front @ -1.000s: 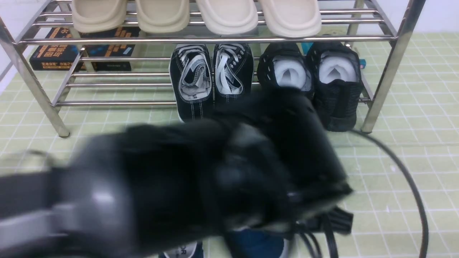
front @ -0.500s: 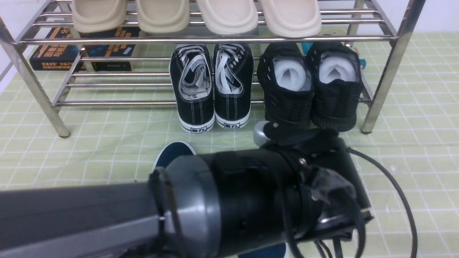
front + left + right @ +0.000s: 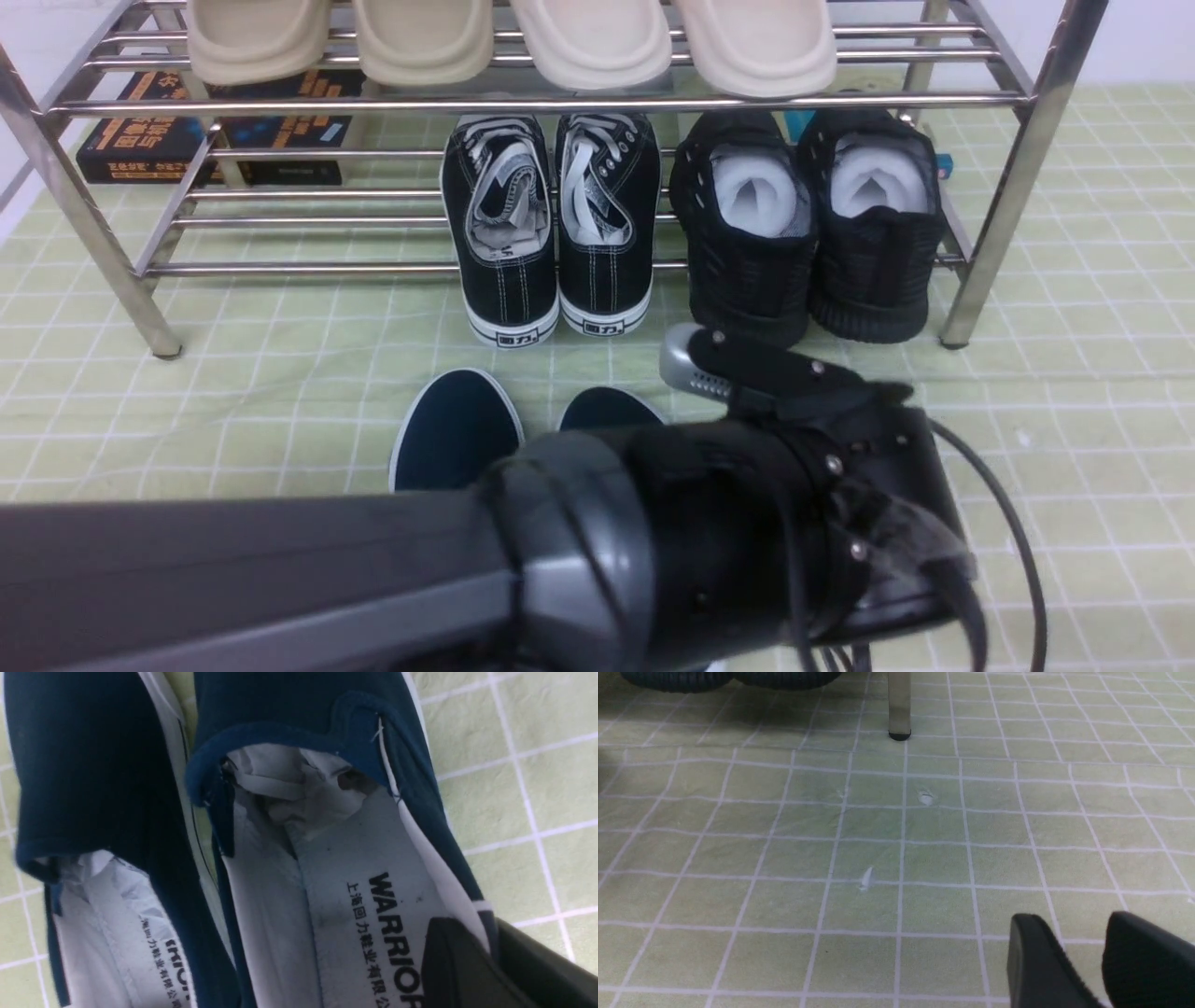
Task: Take the shoes off the shelf with your hand from the green coffee tablecloth.
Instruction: 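Set the held shoe down on the floor in front of the rack with the left gripper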
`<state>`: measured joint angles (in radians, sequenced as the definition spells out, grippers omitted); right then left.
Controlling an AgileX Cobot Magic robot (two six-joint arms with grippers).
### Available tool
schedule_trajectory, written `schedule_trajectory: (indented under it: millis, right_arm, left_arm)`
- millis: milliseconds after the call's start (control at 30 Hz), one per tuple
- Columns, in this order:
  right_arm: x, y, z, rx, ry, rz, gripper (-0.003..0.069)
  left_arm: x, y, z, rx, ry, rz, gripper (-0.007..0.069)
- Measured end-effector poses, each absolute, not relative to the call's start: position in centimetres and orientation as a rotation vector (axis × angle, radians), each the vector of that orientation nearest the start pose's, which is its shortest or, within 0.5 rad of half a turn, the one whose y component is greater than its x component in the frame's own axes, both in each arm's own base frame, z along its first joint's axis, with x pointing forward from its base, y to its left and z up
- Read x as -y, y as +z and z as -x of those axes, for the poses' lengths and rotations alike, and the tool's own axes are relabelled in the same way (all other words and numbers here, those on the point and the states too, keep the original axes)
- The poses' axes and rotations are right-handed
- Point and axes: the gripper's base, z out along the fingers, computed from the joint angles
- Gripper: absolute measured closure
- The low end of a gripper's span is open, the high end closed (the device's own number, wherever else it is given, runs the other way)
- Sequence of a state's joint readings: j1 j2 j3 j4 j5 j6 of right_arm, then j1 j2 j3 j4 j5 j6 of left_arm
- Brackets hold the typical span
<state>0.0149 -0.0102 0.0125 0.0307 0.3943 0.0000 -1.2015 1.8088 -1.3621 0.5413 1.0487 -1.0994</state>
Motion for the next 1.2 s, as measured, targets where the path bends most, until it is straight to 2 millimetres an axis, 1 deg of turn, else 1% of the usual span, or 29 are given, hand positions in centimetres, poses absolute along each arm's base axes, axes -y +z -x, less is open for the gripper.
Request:
schedule_trajectory:
  millis: [100, 333, 600, 900, 1100, 1200]
  right_arm:
    - [-0.18, 17.41, -5.18, -1.880, 0.041, -0.005, 0.0420]
    - [-0.18, 17.41, -5.18, -1.880, 0.041, -0.005, 0.0420]
    - [-0.18, 17.41, -5.18, -1.880, 0.041, -0.005, 0.0420]
    - [-0.18, 17.41, -5.18, -1.880, 0.041, -0.005, 0.0420]
    - [-0.18, 17.41, -5.18, -1.880, 0.041, -0.005, 0.0420]
    - [-0.18, 17.41, -5.18, -1.880, 0.041, -0.005, 0.0420]
  left_arm:
    - [32.71, 23.79, -17.03, -2.590, 0.088, -0.451, 0.0578]
    - [32.67, 23.86, -17.12, -2.574, 0.102, -0.459, 0.0578]
    - [32.22, 24.13, -17.54, -2.523, 0.188, -0.474, 0.0578]
    - [32.11, 24.01, -17.38, -2.552, 0.191, -0.458, 0.0570]
    - [32.15, 23.83, -17.09, -2.588, 0.179, -0.465, 0.0535]
    - [32.17, 23.75, -16.94, -2.604, 0.177, -0.490, 0.0489]
